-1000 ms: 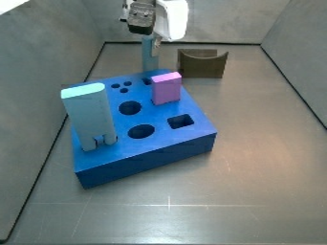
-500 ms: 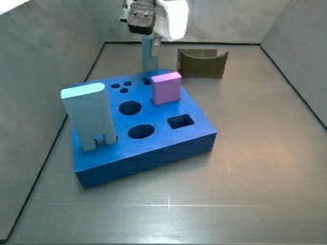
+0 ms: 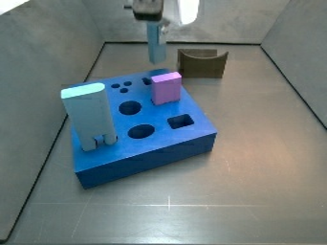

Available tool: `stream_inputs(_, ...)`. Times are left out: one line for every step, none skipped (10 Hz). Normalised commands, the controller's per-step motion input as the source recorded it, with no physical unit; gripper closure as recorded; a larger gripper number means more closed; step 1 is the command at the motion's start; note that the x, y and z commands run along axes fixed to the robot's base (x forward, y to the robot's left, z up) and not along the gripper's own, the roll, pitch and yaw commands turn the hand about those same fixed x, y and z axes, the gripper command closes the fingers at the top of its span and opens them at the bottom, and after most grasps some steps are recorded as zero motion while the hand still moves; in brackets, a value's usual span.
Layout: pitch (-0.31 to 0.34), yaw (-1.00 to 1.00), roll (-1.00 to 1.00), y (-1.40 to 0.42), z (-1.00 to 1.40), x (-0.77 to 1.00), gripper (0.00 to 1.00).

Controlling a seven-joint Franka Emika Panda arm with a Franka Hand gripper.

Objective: Pick up the rectangle object. Move up. Move to above the board. Insert the rectangle object.
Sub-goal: Move to above the board.

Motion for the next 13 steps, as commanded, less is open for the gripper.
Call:
stream_inputs(0.013, 0.03, 0.26, -0.29, 1.00, 0.10, 1.00)
stream_inputs(0.049, 0.03, 0.25, -0.29, 1.00, 0.09, 1.00)
stream_inputs(0.067, 0.03, 0.24, -0.28, 1.00, 0.09, 1.00)
stream_inputs(0.088, 0.03, 0.21, -0.26, 1.00, 0.09, 1.00)
stream_inputs(0.101, 0.04, 0.18, -0.25, 1.00, 0.09, 1.00)
stream_inputs(0.114, 0.04, 0.16, -0.23, 1.00, 0.08, 1.00)
stream_inputs(0.121, 0.04, 0.14, -0.21, 1.00, 0.08, 1.00)
stream_inputs(0.123, 0.04, 0.11, -0.19, 1.00, 0.07, 1.00)
stream_inputs(0.126, 0.04, 0.07, -0.17, 1.00, 0.07, 1.00)
stream_inputs(0.132, 0.04, 0.05, -0.12, 0.85, 0.05, 1.00)
stream_inputs(0.137, 0.05, 0.02, -0.07, 0.62, 0.03, 1.00)
stream_inputs(0.138, 0.05, 0.00, -0.05, 0.46, 0.02, 1.00)
stream_inputs(0.139, 0.04, -0.02, -0.04, 0.35, 0.02, 1.00)
